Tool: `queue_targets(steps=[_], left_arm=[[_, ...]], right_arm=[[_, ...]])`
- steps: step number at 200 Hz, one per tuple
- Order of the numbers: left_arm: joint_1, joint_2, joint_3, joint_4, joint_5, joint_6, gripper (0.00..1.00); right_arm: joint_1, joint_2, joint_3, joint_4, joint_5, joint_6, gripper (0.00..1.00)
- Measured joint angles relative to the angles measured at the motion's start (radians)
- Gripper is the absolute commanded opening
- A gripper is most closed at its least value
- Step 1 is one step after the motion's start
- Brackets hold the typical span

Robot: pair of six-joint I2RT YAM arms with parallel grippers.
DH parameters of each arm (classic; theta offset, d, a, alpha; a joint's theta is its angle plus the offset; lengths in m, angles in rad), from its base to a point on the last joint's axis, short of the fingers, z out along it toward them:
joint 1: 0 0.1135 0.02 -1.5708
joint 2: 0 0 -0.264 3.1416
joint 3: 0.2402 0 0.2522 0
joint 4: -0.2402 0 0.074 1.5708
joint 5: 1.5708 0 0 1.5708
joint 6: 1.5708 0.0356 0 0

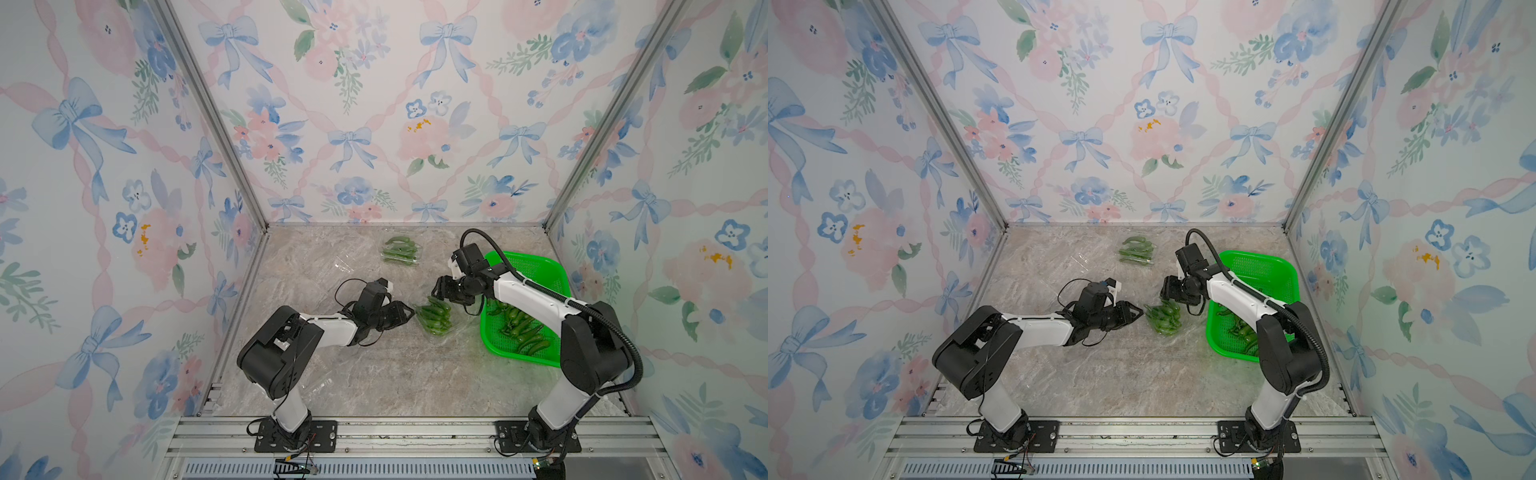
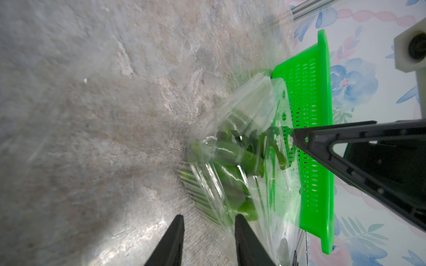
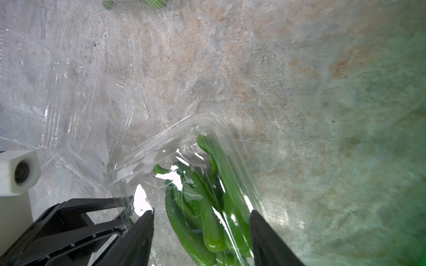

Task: Take small green peppers out of containers
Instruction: Open the packing box at the center of the board.

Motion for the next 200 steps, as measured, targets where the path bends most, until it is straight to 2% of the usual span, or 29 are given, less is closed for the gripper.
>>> queue_targets(steps=[42, 89, 200], left_arm=[[0.003, -0.011, -0.007, 0.002, 0.0, 0.0, 0.4], [0.036, -0.091, -0.061, 0.005, -0.001, 0.0, 0.4], [0.026, -0.05, -0.068, 0.0, 0.003, 0.001, 0.4]], right_arm=[[-0.003, 0.0, 0.0, 0.0, 0.0, 0.0, 0.66], [-0.018, 0.0, 0.0, -0.001, -0.003, -0.001, 0.66], [-0.02, 0.001, 0.0, -0.001, -0.014, 0.0, 0.66]])
